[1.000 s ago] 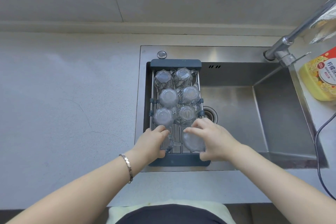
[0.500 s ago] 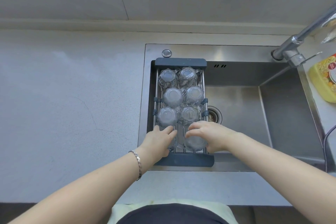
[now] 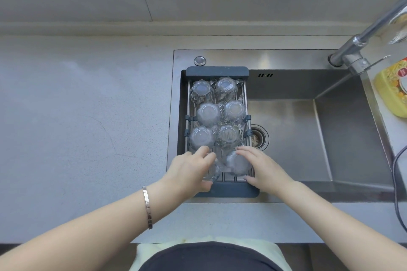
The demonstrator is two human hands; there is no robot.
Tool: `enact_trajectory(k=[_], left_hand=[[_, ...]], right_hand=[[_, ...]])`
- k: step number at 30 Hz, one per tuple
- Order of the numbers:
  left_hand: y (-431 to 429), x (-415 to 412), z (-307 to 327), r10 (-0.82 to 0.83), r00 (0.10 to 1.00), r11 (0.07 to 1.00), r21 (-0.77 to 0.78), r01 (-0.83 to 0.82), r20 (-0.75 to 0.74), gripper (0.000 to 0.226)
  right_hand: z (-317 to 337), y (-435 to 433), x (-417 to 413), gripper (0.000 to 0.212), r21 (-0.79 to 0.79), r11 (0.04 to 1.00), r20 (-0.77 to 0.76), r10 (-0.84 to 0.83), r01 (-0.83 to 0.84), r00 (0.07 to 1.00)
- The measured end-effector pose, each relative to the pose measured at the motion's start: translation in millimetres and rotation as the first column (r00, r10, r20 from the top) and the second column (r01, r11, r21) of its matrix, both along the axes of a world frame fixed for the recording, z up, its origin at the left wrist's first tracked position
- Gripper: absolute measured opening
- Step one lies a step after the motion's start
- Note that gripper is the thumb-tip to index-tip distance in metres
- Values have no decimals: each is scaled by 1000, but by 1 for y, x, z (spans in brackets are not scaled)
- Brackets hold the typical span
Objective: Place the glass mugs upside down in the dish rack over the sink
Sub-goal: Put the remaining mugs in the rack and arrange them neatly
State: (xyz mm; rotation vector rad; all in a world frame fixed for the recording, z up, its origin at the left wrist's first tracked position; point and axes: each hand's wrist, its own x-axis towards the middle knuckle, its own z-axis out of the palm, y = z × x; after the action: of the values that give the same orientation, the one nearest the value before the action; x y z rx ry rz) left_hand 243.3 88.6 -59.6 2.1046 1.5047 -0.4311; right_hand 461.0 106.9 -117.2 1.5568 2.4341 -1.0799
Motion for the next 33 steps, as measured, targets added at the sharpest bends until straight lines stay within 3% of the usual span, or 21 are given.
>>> enact_trajectory(k=[4, 7, 15, 25, 27, 30, 33], left_hand=[[1, -5, 5, 331, 941, 944, -32, -329, 65, 57], [6, -1, -6, 402, 916, 915, -42, -401, 12, 56], [7, 16, -39, 330, 942, 942, -35, -333, -57, 51], [-2, -1, -42, 250, 967, 968, 7, -250, -55, 70], [0, -3, -38, 297, 955, 954, 46, -296, -23, 65], [15, -7, -32, 396, 911, 903, 131, -409, 111, 52], [39, -8, -33, 381, 906, 912, 86, -401, 186, 58]], right_hand=[[4, 0, -5, 65, -43, 994, -28, -97, 96, 995], [5, -2, -11, 65, -39, 991, -13, -130, 129, 991], [3, -12, -24, 71, 14, 981, 78, -195, 194, 978], [-1, -29, -43, 67, -6, 958, -20, -288, 288, 957], [3, -25, -40, 64, -20, 950, -49, -312, 312, 949], [9, -1, -34, 51, 38, 869, -147, -484, 494, 863], [12, 33, -35, 62, -4, 836, -56, -547, 548, 835]])
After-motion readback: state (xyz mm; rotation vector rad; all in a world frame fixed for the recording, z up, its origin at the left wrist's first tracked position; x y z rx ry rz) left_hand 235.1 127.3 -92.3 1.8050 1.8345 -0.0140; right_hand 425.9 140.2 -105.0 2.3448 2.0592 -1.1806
